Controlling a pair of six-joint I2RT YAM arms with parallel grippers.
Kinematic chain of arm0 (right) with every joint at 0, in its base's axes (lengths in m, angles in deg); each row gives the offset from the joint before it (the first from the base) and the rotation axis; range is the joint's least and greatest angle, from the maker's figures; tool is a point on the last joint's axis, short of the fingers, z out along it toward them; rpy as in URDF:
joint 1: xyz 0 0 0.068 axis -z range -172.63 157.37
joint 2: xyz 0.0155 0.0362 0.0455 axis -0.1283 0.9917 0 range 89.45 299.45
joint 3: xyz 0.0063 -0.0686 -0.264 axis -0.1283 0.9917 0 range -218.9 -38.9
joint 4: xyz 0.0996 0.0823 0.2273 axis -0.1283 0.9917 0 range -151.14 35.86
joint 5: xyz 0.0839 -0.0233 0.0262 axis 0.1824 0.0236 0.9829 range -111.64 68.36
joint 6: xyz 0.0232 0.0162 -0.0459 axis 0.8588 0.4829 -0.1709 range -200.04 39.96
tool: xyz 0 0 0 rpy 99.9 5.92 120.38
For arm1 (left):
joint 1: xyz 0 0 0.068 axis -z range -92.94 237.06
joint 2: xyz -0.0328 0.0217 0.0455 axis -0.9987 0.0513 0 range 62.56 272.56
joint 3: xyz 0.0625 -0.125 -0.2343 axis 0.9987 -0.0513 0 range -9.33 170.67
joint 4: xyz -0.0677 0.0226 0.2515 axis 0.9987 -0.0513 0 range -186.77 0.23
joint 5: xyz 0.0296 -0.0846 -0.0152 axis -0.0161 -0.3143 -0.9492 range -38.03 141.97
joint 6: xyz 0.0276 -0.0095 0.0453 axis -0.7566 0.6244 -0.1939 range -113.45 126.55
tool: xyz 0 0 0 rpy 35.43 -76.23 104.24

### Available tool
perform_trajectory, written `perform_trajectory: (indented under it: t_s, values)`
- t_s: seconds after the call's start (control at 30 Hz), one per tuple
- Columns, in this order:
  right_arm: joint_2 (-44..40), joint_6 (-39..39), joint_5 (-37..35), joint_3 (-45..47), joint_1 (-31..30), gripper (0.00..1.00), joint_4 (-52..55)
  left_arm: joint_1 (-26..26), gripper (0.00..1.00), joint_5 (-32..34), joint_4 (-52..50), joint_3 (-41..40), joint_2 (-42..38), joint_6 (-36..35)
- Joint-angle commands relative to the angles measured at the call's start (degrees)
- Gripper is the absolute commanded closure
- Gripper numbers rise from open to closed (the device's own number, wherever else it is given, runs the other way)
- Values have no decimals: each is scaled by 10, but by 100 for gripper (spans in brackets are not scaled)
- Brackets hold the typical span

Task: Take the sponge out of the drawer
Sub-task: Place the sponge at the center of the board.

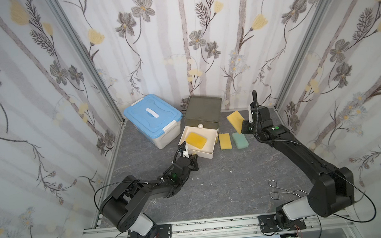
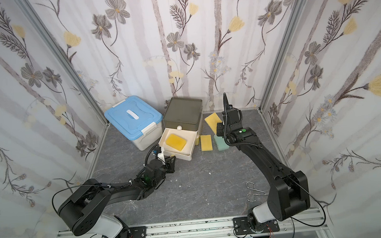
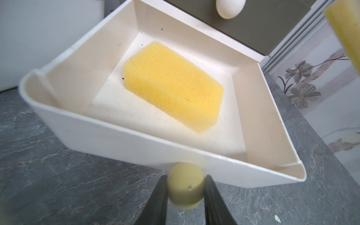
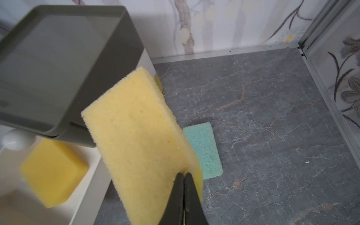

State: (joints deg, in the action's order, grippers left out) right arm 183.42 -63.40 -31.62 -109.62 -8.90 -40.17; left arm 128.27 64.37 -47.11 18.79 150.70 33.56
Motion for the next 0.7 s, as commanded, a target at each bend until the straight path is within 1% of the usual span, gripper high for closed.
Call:
perform_trajectory:
  t_s: [0.0,0.13,0.27,0.47,0.67]
  values:
    - [43,9,3,8,38,100,-13,-1,79,15,-13,4,0,6]
    - [86,14,-15,7,79,100,-9,-1,79,16,-16,4,-2,7]
    - [99,14,-25,15,110,100,-12,-1,79,17,-18,3,-3,7]
    - [131,15,-8,29,140,100,-23,-1,79,14,-16,8,3,8]
    - [164,16,0,30,158,100,-33,0,79,15,-18,8,4,9]
